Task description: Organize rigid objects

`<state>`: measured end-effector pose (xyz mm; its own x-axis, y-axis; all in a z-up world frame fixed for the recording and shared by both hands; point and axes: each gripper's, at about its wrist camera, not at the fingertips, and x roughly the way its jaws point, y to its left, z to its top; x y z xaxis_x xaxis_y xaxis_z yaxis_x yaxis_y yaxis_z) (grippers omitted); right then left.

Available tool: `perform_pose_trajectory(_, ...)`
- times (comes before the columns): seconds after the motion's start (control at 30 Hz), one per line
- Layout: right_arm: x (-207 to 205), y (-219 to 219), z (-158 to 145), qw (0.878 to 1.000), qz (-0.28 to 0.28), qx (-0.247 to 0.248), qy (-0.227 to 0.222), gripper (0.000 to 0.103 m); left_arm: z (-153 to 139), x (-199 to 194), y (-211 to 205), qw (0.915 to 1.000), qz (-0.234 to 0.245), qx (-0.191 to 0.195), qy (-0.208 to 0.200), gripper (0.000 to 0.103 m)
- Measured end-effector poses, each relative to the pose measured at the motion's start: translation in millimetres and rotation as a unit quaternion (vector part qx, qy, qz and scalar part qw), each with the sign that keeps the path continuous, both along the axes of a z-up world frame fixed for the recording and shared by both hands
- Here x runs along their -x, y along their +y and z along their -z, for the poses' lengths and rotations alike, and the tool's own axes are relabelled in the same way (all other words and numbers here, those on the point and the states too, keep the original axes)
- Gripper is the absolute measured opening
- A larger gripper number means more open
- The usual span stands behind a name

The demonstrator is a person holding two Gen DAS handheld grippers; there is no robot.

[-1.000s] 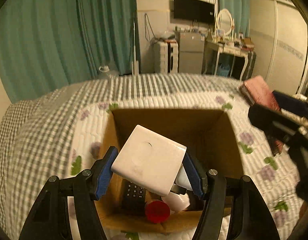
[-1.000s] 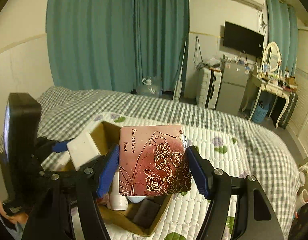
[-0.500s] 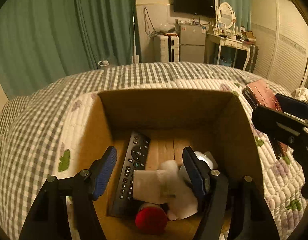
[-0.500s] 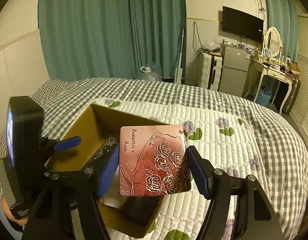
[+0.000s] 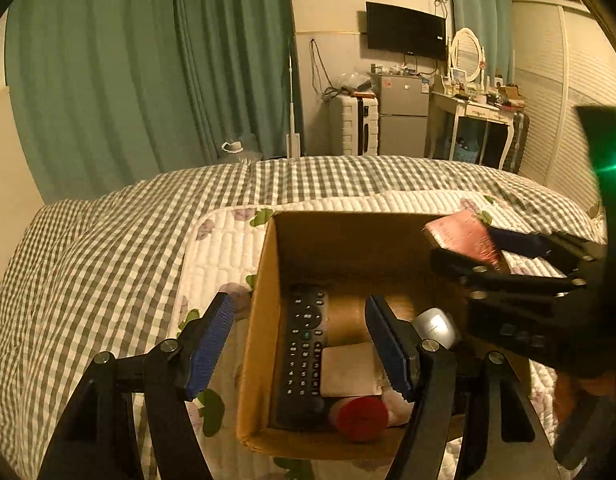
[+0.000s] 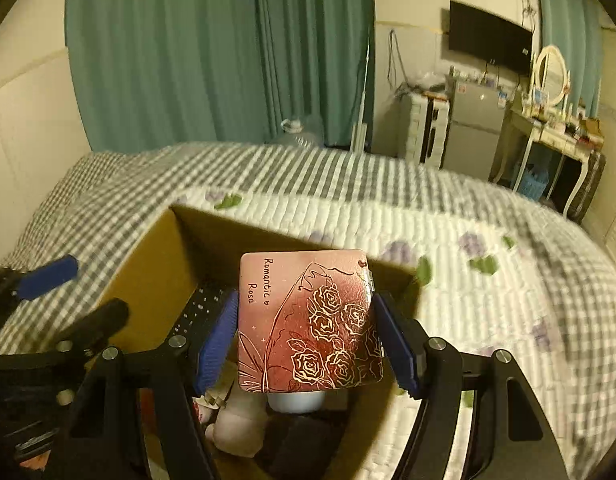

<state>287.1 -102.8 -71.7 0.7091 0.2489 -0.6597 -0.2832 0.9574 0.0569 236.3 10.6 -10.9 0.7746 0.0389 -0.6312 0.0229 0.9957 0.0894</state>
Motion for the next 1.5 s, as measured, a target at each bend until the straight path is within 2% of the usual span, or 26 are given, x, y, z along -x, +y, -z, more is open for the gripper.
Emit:
perform_pose_trajectory(0.1, -7, 4, 12, 1.000, 0.008, 0.007, -0.001, 0.069, 7, -2, 5, 1.0000, -0.004, 0.003, 0.003, 0.071)
perform_pose_trajectory(0.13, -7, 5, 14, 1.000, 0.009, 0.007, -0.009, 0.073, 8, -2, 6, 1.0000, -0.005, 0.005, 0.004, 0.071)
perform_pose_trajectory(0.17, -6, 4, 13, 1.000, 0.012, 0.008, -0.023, 0.085, 10, -2, 8, 0.9999, -0.006, 0.008, 0.005, 0.071)
perform_pose_trajectory(0.2, -4, 3, 10, 0.999, 0.017, 0.011, -0.034, 0.088, 9, -2, 8, 0.9999, -0.006, 0.010, 0.005, 0.071)
perform_pose_trajectory(0.33, 7, -7, -13, 0.998, 0.029, -0.006, -0.052, 0.088, -1, 5, 6, 0.9999, -0.009, 0.006, -0.002, 0.071)
perform_pose_trajectory(0.5, 41, -21, -69, 0.995, 0.050, -0.004, -0.083, 0.088, -46, 33, -1, 0.9990, -0.004, 0.020, -0.041, 0.071)
perform_pose_trajectory(0.7, 113, -34, -145, 0.990, 0.053, 0.009, -0.131, 0.088, -118, 90, -11, 0.9939, 0.005, 0.026, -0.107, 0.072)
perform_pose_trajectory(0.77, 139, -37, -165, 0.988, 0.060, 0.015, -0.145, 0.088, -140, 113, -10, 0.9905, 0.011, 0.036, -0.133, 0.078)
perform_pose_trajectory(0.9, 185, -45, -189, 0.983, 0.072, 0.012, -0.168, 0.089, -162, 152, -6, 0.9842, 0.024, 0.048, -0.169, 0.084)
perform_pose_trajectory(0.93, 193, -46, -190, 0.982, 0.076, 0.009, -0.173, 0.090, -164, 160, -4, 0.9830, 0.028, 0.046, -0.175, 0.091)
perform_pose_trajectory(1.07, 226, -53, -182, 0.975, 0.087, -0.024, -0.202, 0.103, -157, 184, -1, 0.9773, 0.028, 0.027, -0.208, 0.103)
perform_pose_trajectory(1.23, 244, -54, -139, 0.974, 0.085, -0.043, -0.208, 0.103, -114, 195, 4, 0.9722, 0.013, 0.005, -0.234, 0.103)
perform_pose_trajectory(1.33, 246, -53, -107, 0.966, 0.101, -0.034, -0.236, 0.103, -84, 197, 6, 0.9680, 0.006, 0.007, -0.251, 0.103)
perform_pose_trajectory(1.4, 245, -50, -84, 0.962, 0.103, -0.034, -0.249, 0.103, -61, 192, 6, 0.9709, 0.010, 0.002, -0.239, 0.103)
perform_pose_trajectory(1.5, 234, -48, -55, 0.965, 0.109, -0.032, -0.235, 0.103, -36, 182, 4, 0.9766, 0.007, -0.008, -0.215, 0.103)
